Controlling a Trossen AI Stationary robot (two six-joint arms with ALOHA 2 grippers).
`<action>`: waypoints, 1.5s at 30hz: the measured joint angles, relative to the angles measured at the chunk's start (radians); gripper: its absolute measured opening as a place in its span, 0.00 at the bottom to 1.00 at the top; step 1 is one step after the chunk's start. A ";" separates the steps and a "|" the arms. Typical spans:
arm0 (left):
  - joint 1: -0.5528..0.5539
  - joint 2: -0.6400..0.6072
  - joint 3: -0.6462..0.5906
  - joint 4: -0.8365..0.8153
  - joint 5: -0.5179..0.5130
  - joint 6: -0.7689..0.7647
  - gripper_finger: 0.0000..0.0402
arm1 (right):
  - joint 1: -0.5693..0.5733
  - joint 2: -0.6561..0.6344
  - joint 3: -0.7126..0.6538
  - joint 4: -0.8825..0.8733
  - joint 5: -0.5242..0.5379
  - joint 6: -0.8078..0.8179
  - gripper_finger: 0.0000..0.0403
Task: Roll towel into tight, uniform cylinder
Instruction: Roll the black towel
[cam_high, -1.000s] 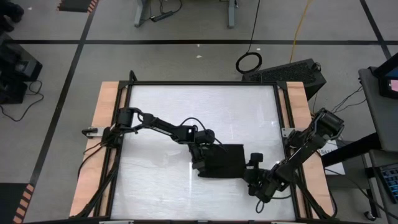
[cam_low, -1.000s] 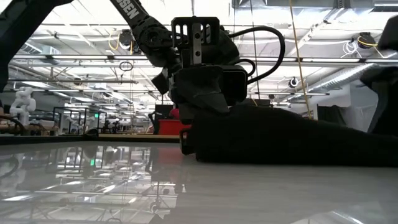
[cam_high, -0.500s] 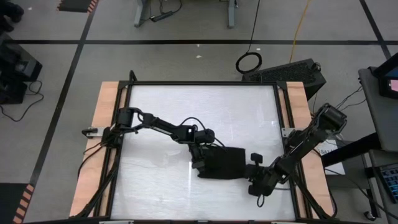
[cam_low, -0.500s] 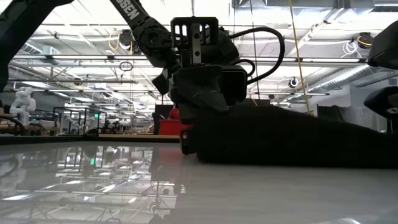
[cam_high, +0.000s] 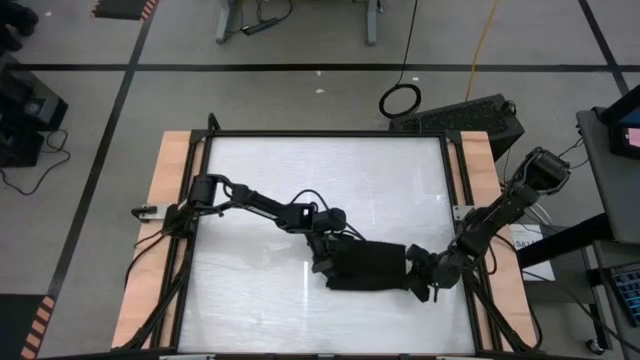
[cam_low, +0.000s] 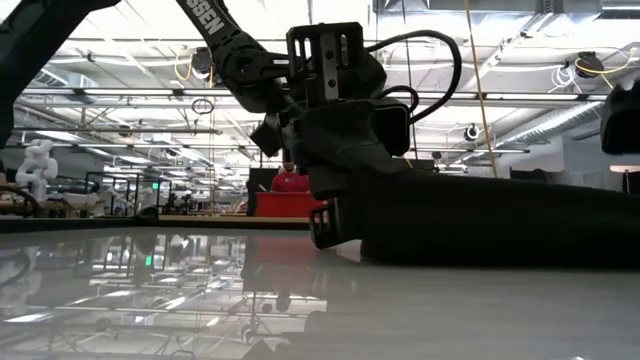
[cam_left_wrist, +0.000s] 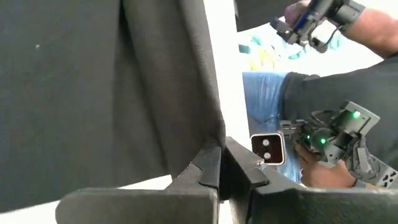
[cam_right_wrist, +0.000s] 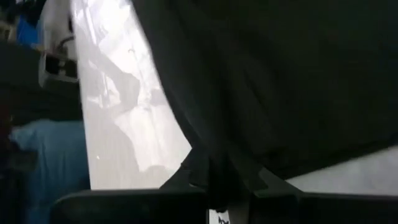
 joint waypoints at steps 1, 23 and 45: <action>0.000 0.000 -0.001 0.014 -0.001 -0.010 0.03 | -0.001 0.000 -0.008 0.001 0.001 0.029 0.02; -0.111 -0.266 -0.001 -0.223 -0.497 0.610 0.54 | -0.034 0.000 -0.018 0.009 -0.058 0.105 0.03; -0.297 -0.156 -0.006 -0.190 -1.158 0.940 0.54 | -0.033 0.001 -0.019 0.044 -0.069 0.164 0.03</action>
